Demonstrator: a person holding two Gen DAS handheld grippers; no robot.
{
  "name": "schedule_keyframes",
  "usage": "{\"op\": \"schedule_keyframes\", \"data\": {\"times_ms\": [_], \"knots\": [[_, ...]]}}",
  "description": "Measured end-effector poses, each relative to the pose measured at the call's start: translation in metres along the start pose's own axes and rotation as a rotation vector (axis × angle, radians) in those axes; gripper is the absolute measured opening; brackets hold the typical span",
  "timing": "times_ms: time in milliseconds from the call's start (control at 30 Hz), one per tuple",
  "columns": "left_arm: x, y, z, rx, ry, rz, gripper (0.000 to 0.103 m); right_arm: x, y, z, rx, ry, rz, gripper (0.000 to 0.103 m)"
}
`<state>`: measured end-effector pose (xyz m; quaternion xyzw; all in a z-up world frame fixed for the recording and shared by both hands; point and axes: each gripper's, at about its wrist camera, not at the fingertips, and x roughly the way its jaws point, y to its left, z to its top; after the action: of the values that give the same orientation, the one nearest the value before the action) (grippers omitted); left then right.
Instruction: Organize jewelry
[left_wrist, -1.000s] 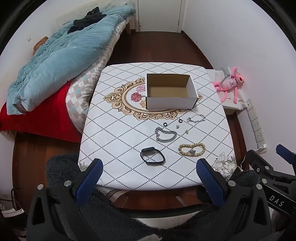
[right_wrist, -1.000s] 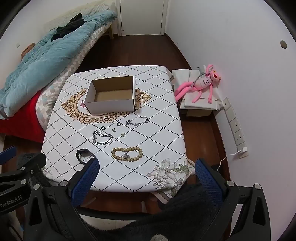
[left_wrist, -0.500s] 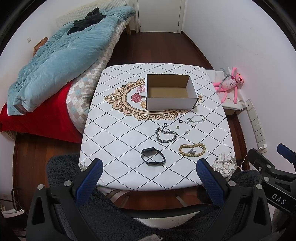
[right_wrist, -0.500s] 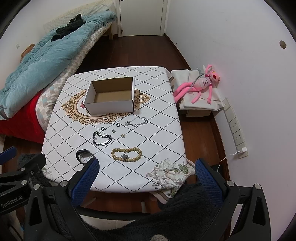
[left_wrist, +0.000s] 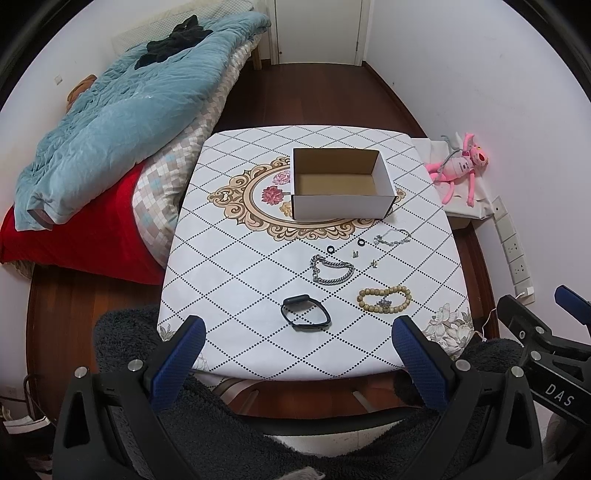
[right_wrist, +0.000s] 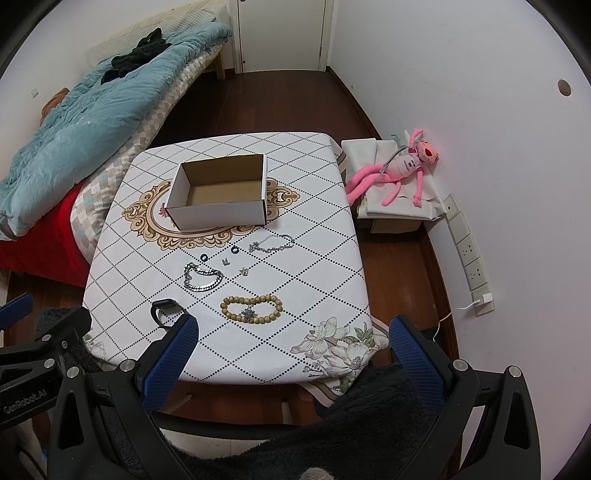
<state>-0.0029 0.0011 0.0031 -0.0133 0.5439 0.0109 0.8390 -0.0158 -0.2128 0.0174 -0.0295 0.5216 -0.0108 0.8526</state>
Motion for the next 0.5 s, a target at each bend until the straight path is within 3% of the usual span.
{"op": "schedule_keyframes", "data": {"times_ms": [500], "knots": [[0.0023, 0.0013, 0.0029, -0.003, -0.005, 0.002, 0.103, -0.0018, -0.0058, 0.0075, 0.001, -0.001, -0.003, 0.103]]}}
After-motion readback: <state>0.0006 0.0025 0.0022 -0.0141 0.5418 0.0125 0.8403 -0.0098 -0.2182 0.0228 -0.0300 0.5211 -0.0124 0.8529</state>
